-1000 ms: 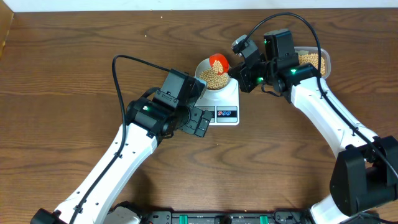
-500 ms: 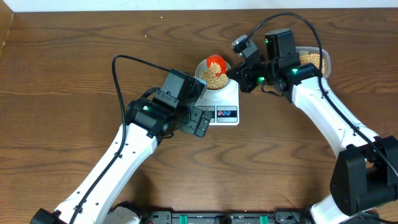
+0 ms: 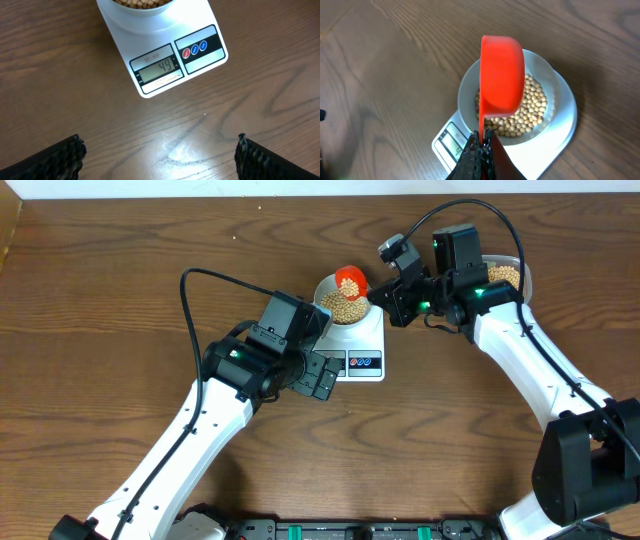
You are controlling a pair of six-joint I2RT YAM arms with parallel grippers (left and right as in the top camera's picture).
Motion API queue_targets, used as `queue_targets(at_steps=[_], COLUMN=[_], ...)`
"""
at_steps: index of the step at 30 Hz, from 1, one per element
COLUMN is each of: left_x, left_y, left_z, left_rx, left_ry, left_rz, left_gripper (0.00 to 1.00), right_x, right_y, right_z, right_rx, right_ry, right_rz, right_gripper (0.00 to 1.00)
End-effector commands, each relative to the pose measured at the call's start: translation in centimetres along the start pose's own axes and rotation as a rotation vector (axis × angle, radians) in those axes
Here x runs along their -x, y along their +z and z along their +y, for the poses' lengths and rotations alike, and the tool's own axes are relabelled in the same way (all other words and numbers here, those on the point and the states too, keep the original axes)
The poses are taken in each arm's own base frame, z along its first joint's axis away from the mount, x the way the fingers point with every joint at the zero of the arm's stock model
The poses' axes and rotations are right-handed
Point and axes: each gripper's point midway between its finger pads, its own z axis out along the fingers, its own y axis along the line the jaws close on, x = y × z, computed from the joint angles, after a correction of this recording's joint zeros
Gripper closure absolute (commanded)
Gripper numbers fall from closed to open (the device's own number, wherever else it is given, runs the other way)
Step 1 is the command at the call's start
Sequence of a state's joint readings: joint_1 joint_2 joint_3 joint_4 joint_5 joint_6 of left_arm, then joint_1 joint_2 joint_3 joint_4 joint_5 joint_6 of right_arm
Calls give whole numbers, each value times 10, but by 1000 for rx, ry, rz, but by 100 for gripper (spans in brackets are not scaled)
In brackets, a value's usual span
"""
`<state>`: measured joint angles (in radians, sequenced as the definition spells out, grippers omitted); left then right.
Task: Scoop item into bowl and weigh 50g on scale
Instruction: 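Tilt the red scoop to pour soybeans into the grey bowl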
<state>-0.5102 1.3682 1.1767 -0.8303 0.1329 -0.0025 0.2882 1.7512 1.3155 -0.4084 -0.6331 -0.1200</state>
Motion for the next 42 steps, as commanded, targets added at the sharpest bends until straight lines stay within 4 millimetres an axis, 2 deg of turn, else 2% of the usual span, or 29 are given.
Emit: queue_targets(at_steps=[1, 10, 35, 42], left_x=[-1, -1, -1, -1], left_y=[0, 0, 0, 0], left_z=[1, 1, 1, 1], left_rx=[-3, -3, -3, -3], left_ry=[1, 1, 1, 1], left_rz=[3, 3, 3, 3], left_gripper=[2, 2, 2, 2], right_x=[14, 18, 18, 24], right_y=[-14, -21, -21, -30], right_z=[6, 1, 2, 7], right_rx=[39, 58, 62, 148], right_ry=[12, 26, 4, 43], right_rz=[-45, -70, -70, -107], right_gripper=[99, 99, 99, 99])
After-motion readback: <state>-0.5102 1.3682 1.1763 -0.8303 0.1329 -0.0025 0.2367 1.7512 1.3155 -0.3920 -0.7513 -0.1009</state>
